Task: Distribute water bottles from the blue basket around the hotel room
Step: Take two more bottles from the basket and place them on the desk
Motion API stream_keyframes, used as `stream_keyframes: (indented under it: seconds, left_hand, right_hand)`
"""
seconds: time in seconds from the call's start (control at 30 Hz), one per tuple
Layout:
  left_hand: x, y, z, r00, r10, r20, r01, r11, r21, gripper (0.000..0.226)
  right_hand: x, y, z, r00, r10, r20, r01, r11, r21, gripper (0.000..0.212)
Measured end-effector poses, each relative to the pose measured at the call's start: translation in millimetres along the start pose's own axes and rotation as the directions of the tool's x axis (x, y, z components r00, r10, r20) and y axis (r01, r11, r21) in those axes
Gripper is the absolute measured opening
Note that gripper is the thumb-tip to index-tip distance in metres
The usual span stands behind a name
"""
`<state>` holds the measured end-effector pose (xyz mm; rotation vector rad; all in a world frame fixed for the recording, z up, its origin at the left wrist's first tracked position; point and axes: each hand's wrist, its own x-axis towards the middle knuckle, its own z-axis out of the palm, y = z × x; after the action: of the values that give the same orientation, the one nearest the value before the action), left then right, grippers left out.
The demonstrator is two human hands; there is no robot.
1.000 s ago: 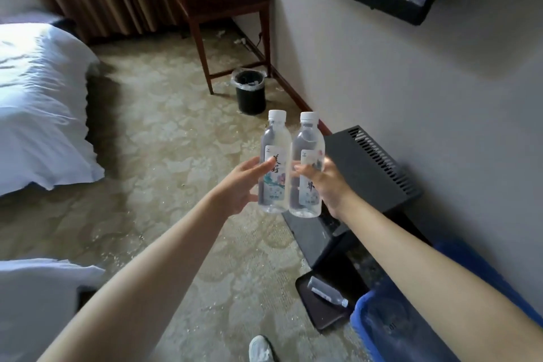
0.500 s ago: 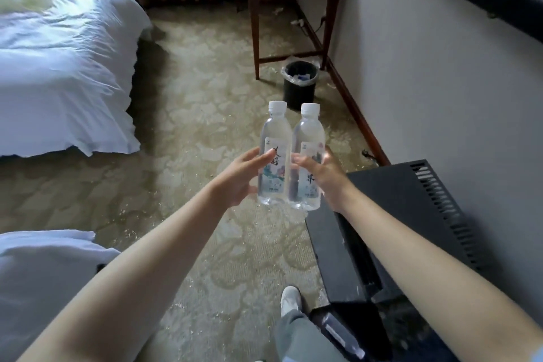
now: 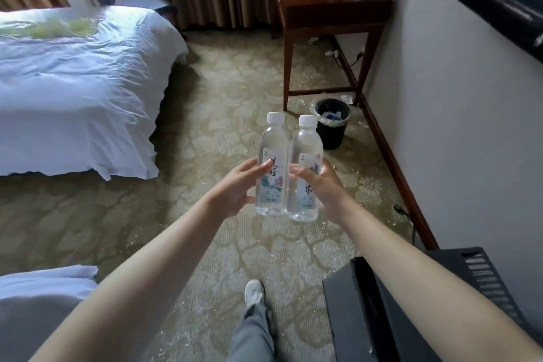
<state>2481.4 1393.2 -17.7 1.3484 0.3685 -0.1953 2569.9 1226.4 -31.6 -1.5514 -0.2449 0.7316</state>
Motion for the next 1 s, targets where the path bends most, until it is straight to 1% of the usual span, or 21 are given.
stream_keyframes:
  seconds: [0.07,0.17,0.23,0.33,0.37,0.53,0.57,0.63,0.73,0.93,1.0]
  left_hand:
    - [26.7,8.8,-18.1,1.0,-0.006,-0.006,0.006,1.0,-0.007,0.059]
    - [68.0,27.3,-47.1,1.0,-0.005,-0.005,0.005,1.0,-0.016,0.061]
    - [94.0,41.7,-67.2,1.0,-0.003,0.016,0.004,1.0,-0.026,0.06]
    - [134.4,64.8,-91.8,0.998,-0.006,0.056,0.008,0.999,-0.032,0.06]
    - [147.0,73.3,-97.8,0.998,-0.006,0.061,0.008,1.0,-0.027,0.061]
    - [206.4,104.9,-115.5,0.997,-0.015,0.082,0.018,0.999,-0.034,0.06]
    - [220.4,108.3,-118.9,0.996,-0.019,0.082,0.022,0.999,-0.036,0.061]
    - [248.0,116.4,-123.0,0.996,-0.029,0.089,0.033,0.999,-0.041,0.062]
    - [294.5,130.6,-128.6,0.997,-0.038,0.068,0.04,0.998,-0.043,0.063]
    - [388.5,160.4,-144.4,0.998,-0.062,0.011,0.063,0.996,-0.063,0.057]
    - [414.9,171.8,-150.7,0.998,-0.056,-0.017,0.054,0.996,-0.073,0.058]
  right_hand:
    - [31.2,-6.4,2.2,1.0,0.004,-0.003,-0.004,1.0,-0.003,0.083]
    - [80.4,-19.7,7.6,1.0,0.003,-0.006,-0.003,1.0,0.007,0.074]
    - [112.9,-32.0,12.8,1.0,0.012,0.006,-0.012,1.0,0.009,0.07]
    - [157.8,-50.8,14.9,1.0,-0.001,-0.03,0.001,1.0,0.008,0.062]
    - [170.9,-56.5,14.4,0.999,-0.006,-0.036,0.006,1.0,0.016,0.062]
    - [233.2,-81.9,2.1,0.998,0.026,-0.052,-0.025,1.0,0.013,0.081]
    - [245.9,-86.1,-2.7,0.998,0.028,-0.051,-0.027,1.0,0.008,0.082]
    - [269.1,-96.0,-10.9,0.999,0.023,-0.045,-0.023,1.0,0.004,0.076]
    - [314.8,-102.9,-30.0,0.999,0.022,-0.031,-0.022,1.0,0.01,0.057]
    - [409.3,-127.6,-59.4,0.999,0.037,0.004,-0.037,0.999,0.035,0.057]
    - [440.0,-135.8,-67.2,0.998,0.042,0.039,-0.043,0.999,0.032,0.055]
